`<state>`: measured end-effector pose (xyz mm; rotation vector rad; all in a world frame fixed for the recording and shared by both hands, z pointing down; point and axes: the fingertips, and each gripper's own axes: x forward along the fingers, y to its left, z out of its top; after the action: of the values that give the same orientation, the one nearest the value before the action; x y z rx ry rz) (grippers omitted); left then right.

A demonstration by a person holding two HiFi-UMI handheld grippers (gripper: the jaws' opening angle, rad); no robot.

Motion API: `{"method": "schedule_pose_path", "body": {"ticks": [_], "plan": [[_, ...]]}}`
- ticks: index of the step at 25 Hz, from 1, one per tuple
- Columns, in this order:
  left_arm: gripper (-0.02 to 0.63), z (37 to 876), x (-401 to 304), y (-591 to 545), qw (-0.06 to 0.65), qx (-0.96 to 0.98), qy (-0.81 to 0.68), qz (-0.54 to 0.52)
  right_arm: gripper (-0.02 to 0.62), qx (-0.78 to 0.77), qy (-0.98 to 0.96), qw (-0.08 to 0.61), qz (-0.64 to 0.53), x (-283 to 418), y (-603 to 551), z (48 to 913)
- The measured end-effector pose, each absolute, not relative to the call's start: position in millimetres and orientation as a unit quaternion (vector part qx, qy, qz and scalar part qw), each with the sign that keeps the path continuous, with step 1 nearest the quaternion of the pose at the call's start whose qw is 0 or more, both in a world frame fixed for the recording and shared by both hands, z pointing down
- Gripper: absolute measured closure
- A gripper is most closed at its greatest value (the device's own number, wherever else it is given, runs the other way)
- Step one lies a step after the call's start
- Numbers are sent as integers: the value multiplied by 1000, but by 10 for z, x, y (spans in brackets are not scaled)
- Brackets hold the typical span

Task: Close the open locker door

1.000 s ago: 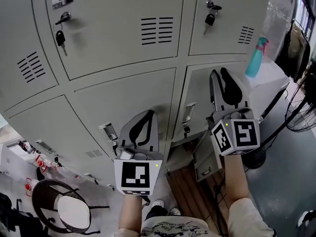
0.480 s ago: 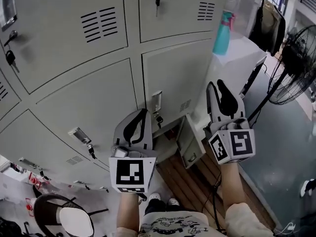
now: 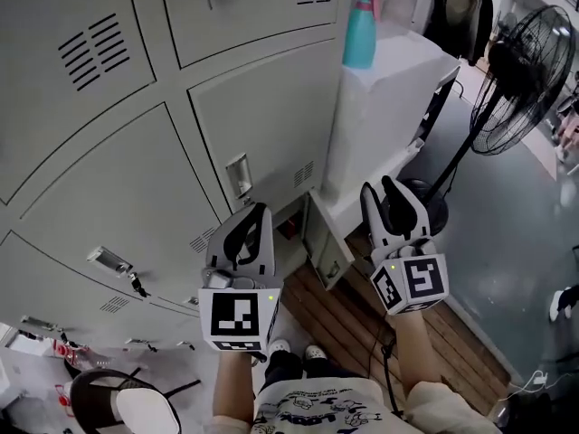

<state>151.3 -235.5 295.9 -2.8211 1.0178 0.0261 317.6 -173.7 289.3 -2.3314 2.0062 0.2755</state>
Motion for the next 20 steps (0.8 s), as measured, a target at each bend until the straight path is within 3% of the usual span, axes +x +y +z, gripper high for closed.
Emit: {"method": "schedule_pose_path", "body": {"ticks": [20], "plan": [[603, 4057, 2059, -2195, 4, -951, 299, -80, 463, -761, 645, -46, -49, 3426, -1441, 4501]]}}
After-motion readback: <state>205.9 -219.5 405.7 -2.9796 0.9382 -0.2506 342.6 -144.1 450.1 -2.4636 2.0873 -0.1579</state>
